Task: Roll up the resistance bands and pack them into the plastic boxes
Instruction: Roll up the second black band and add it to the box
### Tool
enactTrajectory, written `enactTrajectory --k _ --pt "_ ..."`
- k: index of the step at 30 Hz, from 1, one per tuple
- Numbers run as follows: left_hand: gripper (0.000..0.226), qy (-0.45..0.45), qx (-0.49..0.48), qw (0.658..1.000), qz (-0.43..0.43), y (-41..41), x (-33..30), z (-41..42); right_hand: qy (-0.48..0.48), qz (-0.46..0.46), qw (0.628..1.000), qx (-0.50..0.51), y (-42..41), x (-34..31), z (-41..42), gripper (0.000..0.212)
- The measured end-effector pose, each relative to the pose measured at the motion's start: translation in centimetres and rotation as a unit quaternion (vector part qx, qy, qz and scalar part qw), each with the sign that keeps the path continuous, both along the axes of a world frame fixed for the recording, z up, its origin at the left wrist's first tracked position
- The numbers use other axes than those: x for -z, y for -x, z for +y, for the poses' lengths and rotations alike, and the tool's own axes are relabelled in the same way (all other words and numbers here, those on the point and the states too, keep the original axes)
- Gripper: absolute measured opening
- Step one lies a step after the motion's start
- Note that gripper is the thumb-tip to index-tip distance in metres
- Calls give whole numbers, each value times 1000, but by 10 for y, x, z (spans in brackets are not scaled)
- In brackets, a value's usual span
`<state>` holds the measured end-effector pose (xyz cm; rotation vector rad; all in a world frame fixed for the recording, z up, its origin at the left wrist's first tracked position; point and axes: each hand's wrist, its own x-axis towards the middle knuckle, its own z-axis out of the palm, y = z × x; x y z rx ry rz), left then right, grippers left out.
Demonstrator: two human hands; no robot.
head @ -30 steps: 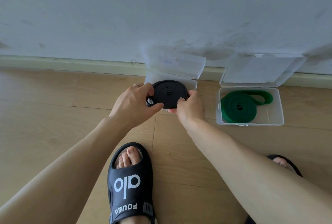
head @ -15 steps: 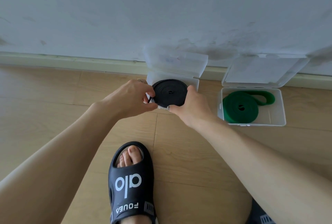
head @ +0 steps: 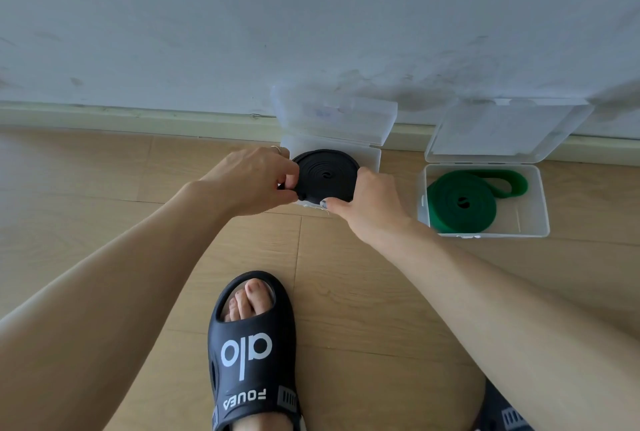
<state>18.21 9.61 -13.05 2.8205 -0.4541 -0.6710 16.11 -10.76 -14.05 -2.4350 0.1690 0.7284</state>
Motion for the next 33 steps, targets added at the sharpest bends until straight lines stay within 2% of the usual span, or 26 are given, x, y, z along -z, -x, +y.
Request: enactTrajectory --k 6,8,10,12,18,22,27,30,33 --pt "6 1 -40 999 12 -4 0 1 6 -6 1000 1 0 1 -1 55" --pt "13 35 -112 992 47 -5 0 3 6 -5 1000 2 0 2 0 57" --pt "19 92 -216 966 109 -7 -1 3 9 -2 1000 3 0 2 0 58" --pt "19 94 -255 955 123 -10 2 0 10 -1 1000 5 0 2 0 58" --pt "23 2 -270 960 67 -11 10 -18 10 -8 1000 7 0 3 1 58" --pt "22 -15 -297 954 38 -9 11 -28 12 -25 1000 2 3 2 2 55" --pt "19 3 -282 958 53 -5 10 -29 7 -28 1000 1 3 2 2 52" --pt "7 47 -277 956 86 -6 2 -24 2 -19 1000 11 2 2 2 52" --pt "6 47 -233 967 94 -4 0 -17 2 -19 1000 12 3 4 2 52"
